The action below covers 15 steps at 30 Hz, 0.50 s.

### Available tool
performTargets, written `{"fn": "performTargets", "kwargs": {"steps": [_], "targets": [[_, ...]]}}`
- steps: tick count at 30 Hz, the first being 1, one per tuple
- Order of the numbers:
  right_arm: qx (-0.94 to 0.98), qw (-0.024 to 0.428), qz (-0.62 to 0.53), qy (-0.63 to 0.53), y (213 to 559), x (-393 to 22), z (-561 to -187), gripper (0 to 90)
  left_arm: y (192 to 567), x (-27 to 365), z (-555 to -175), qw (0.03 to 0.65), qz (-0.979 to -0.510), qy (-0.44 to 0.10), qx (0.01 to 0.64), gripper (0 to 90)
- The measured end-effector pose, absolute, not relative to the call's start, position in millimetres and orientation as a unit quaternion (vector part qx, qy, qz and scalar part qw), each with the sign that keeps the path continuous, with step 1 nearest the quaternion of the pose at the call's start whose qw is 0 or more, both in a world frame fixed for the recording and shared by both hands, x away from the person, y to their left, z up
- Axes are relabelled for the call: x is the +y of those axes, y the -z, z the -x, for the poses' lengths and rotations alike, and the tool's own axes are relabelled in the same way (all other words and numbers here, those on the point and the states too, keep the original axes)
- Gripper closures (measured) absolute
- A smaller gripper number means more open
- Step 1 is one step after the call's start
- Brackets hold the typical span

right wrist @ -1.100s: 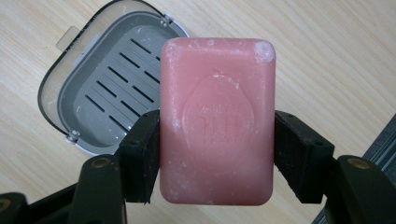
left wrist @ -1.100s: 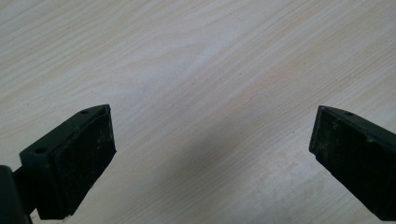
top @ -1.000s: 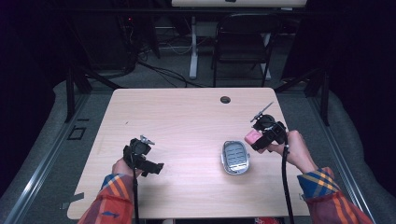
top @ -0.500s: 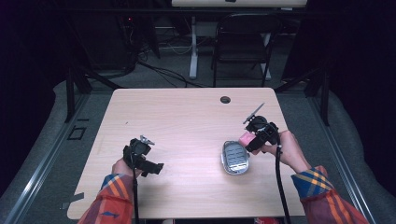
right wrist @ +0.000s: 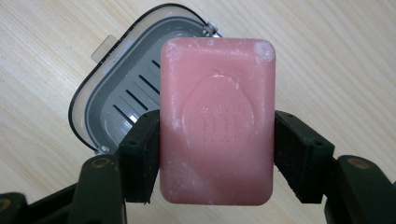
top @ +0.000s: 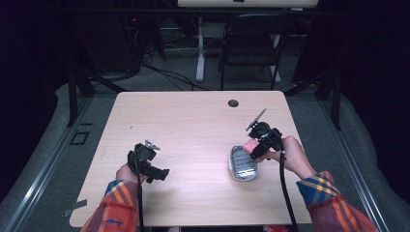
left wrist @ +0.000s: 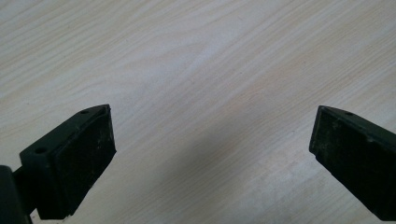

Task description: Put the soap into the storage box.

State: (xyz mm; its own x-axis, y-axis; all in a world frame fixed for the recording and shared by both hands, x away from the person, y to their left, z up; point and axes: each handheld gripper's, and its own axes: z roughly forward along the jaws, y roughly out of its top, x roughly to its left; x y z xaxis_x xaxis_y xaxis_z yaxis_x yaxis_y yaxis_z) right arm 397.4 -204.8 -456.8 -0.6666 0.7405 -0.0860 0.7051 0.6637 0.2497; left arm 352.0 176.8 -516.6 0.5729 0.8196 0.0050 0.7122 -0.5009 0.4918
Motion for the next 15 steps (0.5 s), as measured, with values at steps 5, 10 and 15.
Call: {"fn": "performTargets", "kwargs": {"steps": [5,10,15], "targets": [[0.912,0.081,-0.393,-0.081,462.2,-198.7,-398.5,37.2,516.3,177.0,-352.0,0.224,-0.859,-0.117,0.446,0.1],[0.910,0.076,-0.399,-0.081,469.9,-193.3,-399.9,37.2,516.6,176.8,-352.1,0.224,-0.859,-0.118,0.446,0.1],[0.913,0.067,-0.397,-0.065,475.9,-186.1,-402.0,37.1,516.8,176.7,-352.1,0.223,-0.859,-0.118,0.445,0.1]]}}
